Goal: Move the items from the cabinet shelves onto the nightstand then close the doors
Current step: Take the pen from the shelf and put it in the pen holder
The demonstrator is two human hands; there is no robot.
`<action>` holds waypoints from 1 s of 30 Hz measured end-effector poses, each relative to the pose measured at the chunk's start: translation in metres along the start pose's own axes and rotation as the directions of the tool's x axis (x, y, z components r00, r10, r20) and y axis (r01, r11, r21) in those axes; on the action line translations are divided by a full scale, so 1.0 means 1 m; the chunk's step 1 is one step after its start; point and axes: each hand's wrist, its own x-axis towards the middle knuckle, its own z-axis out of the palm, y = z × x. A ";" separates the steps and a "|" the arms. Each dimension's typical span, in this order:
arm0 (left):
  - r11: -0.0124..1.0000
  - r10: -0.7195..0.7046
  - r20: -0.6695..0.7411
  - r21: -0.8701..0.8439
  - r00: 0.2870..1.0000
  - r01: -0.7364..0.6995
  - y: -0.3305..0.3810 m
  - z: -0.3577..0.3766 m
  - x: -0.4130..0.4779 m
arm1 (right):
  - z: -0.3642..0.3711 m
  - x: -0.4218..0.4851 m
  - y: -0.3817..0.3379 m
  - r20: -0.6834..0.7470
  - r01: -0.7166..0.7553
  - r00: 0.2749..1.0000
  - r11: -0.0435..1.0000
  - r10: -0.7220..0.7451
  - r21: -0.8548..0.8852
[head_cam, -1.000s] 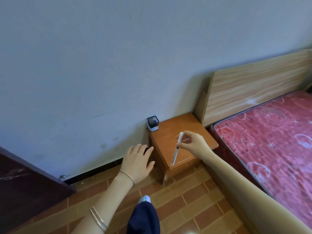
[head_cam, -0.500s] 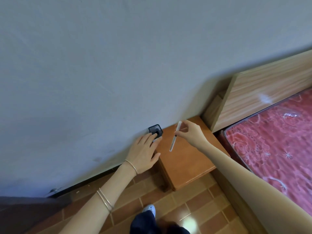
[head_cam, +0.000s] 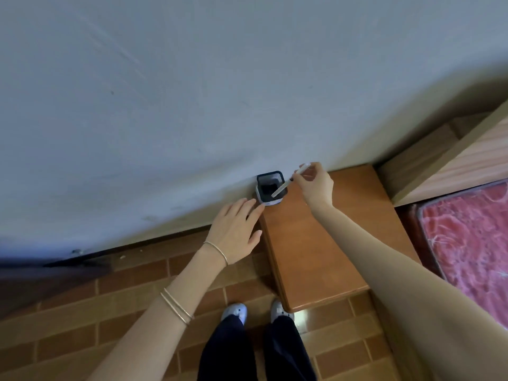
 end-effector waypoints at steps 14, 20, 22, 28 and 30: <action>0.978 -0.173 0.072 -0.104 0.982 0.180 0.013 0.062 0.027 | 0.046 0.065 0.057 0.014 -0.158 0.987 0.987 0.158 0.036; 0.976 -0.187 0.096 -0.093 0.978 0.196 0.014 0.059 0.037 | 0.035 0.076 0.061 0.150 -0.188 0.971 0.982 0.188 -0.017; 0.977 -0.185 0.096 -0.091 0.978 0.194 0.017 0.056 0.039 | 0.030 0.078 0.061 0.152 -0.196 0.969 0.980 0.196 -0.020; 0.986 -0.132 0.084 -0.096 0.988 0.140 0.028 0.035 0.046 | -0.002 0.062 0.060 0.218 -0.092 0.969 0.987 0.120 -0.131; 0.991 -0.096 0.092 -0.087 0.991 0.104 0.030 0.025 0.048 | -0.020 0.049 0.057 0.250 -0.011 0.966 0.977 0.065 -0.213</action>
